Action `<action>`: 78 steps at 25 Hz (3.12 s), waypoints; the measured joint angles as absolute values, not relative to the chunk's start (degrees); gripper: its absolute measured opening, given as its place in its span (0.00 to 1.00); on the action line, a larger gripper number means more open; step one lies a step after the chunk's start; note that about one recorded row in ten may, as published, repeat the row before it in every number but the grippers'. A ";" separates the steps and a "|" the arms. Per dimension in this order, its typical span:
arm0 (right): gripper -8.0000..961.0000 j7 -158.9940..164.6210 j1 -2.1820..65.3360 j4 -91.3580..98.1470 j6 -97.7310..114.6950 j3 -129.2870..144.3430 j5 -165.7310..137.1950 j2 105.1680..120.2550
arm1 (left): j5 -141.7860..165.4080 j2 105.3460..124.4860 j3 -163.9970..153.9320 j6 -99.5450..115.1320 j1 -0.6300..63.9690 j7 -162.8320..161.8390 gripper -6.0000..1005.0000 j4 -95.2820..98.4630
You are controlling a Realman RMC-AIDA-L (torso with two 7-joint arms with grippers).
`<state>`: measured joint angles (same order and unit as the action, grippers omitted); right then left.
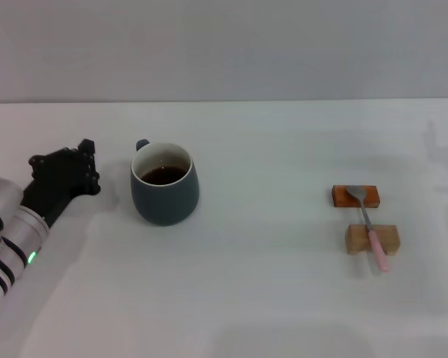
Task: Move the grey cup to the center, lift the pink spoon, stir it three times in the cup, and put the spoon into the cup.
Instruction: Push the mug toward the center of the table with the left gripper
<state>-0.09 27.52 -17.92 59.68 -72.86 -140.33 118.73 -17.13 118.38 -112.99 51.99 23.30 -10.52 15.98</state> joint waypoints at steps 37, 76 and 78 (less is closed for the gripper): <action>0.62 0.45 27.21 -18.75 59.67 -72.41 -140.42 118.92 | -17.22 119.08 -116.53 51.62 27.06 -10.15 0.00 15.02; 0.61 0.00 27.02 -19.28 59.68 -72.86 -140.63 118.65 | -16.79 119.08 -119.20 49.52 26.93 -11.74 0.00 15.00; 0.61 -0.01 27.05 -19.28 59.68 -72.86 -140.63 118.65 | -16.77 119.09 -120.58 49.58 26.45 -11.78 0.00 15.85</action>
